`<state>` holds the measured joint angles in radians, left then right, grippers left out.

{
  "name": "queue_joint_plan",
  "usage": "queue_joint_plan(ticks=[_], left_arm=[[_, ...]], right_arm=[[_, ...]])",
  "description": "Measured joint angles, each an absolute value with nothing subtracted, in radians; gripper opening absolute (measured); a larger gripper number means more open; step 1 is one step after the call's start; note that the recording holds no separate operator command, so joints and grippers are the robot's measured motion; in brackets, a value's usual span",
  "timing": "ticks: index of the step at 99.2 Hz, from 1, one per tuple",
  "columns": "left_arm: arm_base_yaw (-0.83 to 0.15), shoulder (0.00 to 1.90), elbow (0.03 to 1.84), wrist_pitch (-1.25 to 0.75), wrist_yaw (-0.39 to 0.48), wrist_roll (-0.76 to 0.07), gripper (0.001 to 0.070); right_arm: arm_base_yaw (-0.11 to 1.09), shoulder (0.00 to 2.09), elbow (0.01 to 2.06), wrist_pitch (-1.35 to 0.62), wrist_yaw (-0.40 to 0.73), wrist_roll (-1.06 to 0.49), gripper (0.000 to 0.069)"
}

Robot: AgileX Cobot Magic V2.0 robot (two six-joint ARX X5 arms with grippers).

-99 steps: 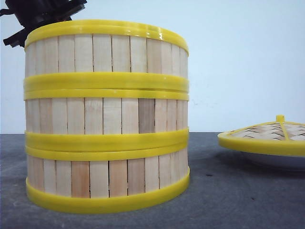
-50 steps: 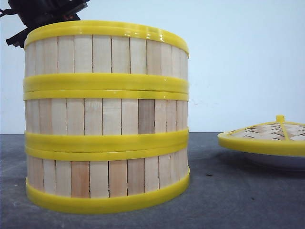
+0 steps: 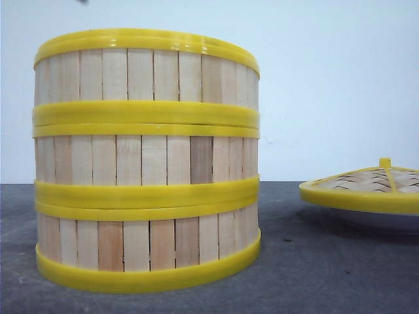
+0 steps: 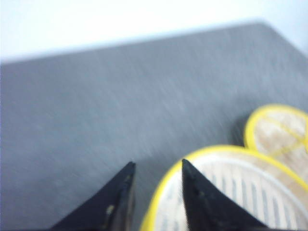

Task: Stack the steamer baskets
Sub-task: 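Release the basket and move the right gripper to the lid's center knob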

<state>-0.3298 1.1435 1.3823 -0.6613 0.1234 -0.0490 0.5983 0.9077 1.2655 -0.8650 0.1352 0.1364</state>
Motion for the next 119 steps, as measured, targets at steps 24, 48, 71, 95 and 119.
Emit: queue_joint_plan(ticks=[24,48,71,95,119], left_arm=[[-0.330,0.971,1.383,-0.771,0.074,-0.071,0.0312],[-0.330,0.841,1.312,-0.880,0.074,-0.072,0.0327],[-0.330,0.687,1.126,-0.889,0.074,-0.081,0.0327],[-0.330,0.570,1.066,-0.886,0.075,-0.091,0.0327],[-0.330,0.564,1.066,-0.908,0.075,-0.091,0.0327]], right_arm=[[0.532,1.051,1.266,-0.864,0.135,0.162,0.0350],[0.395,1.230,1.258,-0.852,0.081,0.162,0.0338],[0.290,1.346,1.153,-0.763,-0.003,0.165,0.0338],[0.249,1.419,1.101,-0.672,-0.004,0.170,0.0338],[0.247,1.489,1.101,-0.636,0.004,0.179,0.0276]])
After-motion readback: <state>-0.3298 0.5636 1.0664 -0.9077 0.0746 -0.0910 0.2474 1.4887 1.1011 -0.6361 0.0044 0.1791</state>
